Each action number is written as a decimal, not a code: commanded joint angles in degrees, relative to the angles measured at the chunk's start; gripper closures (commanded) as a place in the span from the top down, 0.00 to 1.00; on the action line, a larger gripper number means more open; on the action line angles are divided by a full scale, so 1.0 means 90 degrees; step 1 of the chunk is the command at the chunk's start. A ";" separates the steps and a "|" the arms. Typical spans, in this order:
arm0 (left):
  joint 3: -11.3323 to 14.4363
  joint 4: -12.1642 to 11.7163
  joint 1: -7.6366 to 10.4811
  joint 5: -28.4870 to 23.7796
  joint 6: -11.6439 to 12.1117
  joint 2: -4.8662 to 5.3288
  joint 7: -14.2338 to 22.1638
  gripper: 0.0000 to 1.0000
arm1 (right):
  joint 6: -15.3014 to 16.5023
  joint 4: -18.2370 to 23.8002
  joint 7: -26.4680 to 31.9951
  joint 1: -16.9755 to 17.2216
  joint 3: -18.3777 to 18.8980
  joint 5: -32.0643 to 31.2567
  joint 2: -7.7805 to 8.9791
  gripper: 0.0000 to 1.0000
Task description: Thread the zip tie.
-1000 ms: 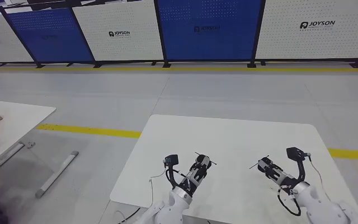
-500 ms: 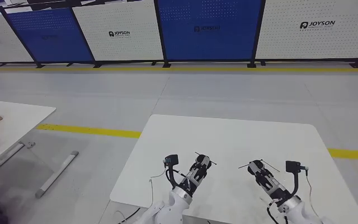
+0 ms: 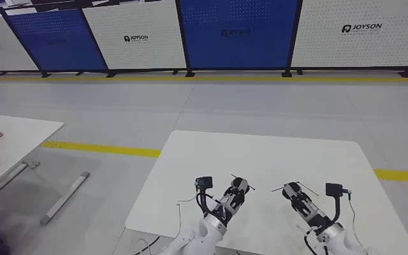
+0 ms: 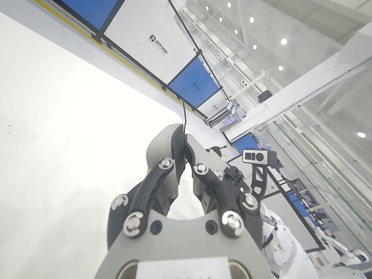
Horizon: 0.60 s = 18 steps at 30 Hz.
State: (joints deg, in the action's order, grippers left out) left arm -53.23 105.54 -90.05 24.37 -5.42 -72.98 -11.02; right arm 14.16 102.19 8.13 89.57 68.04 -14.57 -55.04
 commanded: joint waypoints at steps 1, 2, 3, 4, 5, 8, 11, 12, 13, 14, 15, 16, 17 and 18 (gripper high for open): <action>0.0107 -0.0124 0.0094 0.0040 -0.0117 -0.0033 -0.0017 0.00 | 0.0000 0.0000 0.0000 0.0000 0.0000 0.0000 0.0000 0.00; 0.0122 -0.0146 0.0110 0.0042 -0.0132 -0.0039 -0.0028 0.00 | 0.0000 0.0000 0.0000 0.0000 0.0000 0.0000 0.0000 0.00; 0.0122 -0.0146 0.0110 0.0042 -0.0132 -0.0039 -0.0028 0.00 | 0.0000 0.0000 0.0000 0.0000 0.0000 0.0000 0.0000 0.00; 0.0122 -0.0146 0.0110 0.0042 -0.0132 -0.0039 -0.0028 0.00 | 0.0000 0.0000 0.0000 0.0000 0.0000 0.0000 0.0000 0.00; 0.0122 -0.0146 0.0110 0.0042 -0.0132 -0.0039 -0.0028 0.00 | 0.0000 0.0000 0.0000 0.0000 0.0000 0.0000 0.0000 0.00; 0.0122 -0.0146 0.0110 0.0042 -0.0132 -0.0039 -0.0028 0.00 | 0.0005 0.0005 -0.0014 0.0004 -0.0004 0.0031 -0.0004 0.00; 0.0122 -0.0146 0.0110 0.0042 -0.0132 -0.0039 -0.0028 0.00 | 0.0173 -0.0002 -0.0304 0.0042 -0.0033 0.0362 -0.0058 0.00; 0.0122 -0.0146 0.0110 0.0042 -0.0132 -0.0039 -0.0028 0.00 | 0.0314 0.0006 -0.0413 0.0063 -0.0101 0.0486 -0.0088 0.00; 0.0122 -0.0146 0.0110 0.0042 -0.0132 -0.0039 -0.0028 0.00 | 0.0389 -0.0026 -0.0463 0.0064 -0.0142 0.0523 -0.0107 0.00; 0.0122 -0.0146 0.0110 0.0042 -0.0132 -0.0039 -0.0028 0.00 | 0.0433 -0.0035 -0.0542 0.0065 -0.0198 0.0549 -0.0130 0.00; 0.0122 -0.0146 0.0110 0.0042 -0.0132 -0.0039 -0.0028 0.00 | 0.0478 -0.0026 -0.0622 0.0071 -0.0278 0.0551 -0.0155 0.00; 0.0122 -0.0146 0.0110 0.0042 -0.0132 -0.0039 -0.0028 0.00 | 0.0493 -0.0034 -0.0704 0.0068 -0.0373 0.0515 -0.0186 0.00; 0.0122 -0.0146 0.0110 0.0042 -0.0132 -0.0039 -0.0028 0.00 | 0.0472 -0.0032 -0.0739 0.0065 -0.0447 0.0494 -0.0209 0.00; 0.0122 -0.0146 0.0110 0.0042 -0.0132 -0.0039 -0.0028 0.00 | 0.0443 -0.0028 -0.0720 0.0062 -0.0497 0.0475 -0.0221 0.00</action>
State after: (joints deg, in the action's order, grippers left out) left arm -52.13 104.23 -89.06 24.74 -6.61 -73.32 -11.27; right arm 18.43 101.91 1.55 90.17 63.95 -10.14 -56.94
